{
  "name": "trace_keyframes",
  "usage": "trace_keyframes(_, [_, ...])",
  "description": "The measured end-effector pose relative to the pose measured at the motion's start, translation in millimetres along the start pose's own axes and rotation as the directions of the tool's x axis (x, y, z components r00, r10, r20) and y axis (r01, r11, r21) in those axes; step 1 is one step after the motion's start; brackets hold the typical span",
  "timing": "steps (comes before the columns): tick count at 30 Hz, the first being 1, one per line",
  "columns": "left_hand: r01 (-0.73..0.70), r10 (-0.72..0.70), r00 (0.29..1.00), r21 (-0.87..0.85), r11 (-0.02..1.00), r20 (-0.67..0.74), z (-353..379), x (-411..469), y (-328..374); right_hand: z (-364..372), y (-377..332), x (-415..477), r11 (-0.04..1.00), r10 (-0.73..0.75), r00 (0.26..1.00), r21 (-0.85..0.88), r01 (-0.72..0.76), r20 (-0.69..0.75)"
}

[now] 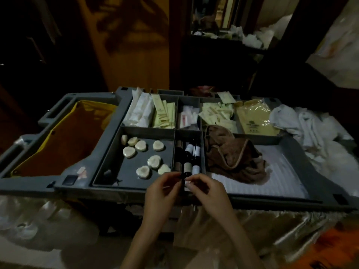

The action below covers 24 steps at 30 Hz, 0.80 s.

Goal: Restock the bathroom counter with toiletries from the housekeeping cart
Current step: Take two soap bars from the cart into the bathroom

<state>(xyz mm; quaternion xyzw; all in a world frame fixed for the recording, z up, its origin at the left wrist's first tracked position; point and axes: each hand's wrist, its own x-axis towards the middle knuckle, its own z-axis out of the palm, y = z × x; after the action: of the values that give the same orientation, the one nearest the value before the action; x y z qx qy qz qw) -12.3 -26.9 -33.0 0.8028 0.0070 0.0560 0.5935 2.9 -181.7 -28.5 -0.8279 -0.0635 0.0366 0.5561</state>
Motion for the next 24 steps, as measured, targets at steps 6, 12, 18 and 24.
trace_keyframes(6, [0.03, -0.028, 0.998, 0.045, 0.999, -0.054, -28.1, 69.6, -24.6, 23.4, -16.1, 66.4, 1.0, -0.002, 1.0, 0.029, 0.002, 0.018])
trace_keyframes(12, [0.145, -0.14, 0.985, 0.047, 0.988, -0.097, -51.9, 98.4, -58.4, 50.1, -17.3, 97.0, 0.997, -0.006, 0.999, 0.072, 0.003, 0.043])
trace_keyframes(18, [0.178, -0.179, 0.979, -0.014, 0.984, -0.093, -72.5, 106.3, -68.5, 61.3, -8.7, 111.0, 0.998, 0.043, 0.998, -0.04, -0.041, 0.05])
trace_keyframes(24, [0.209, -0.245, 0.961, -0.241, 0.948, -0.13, -81.0, 115.8, -76.2, 79.9, -4.9, 119.1, 0.897, -0.108, 0.99, -0.439, 0.059, -0.088])
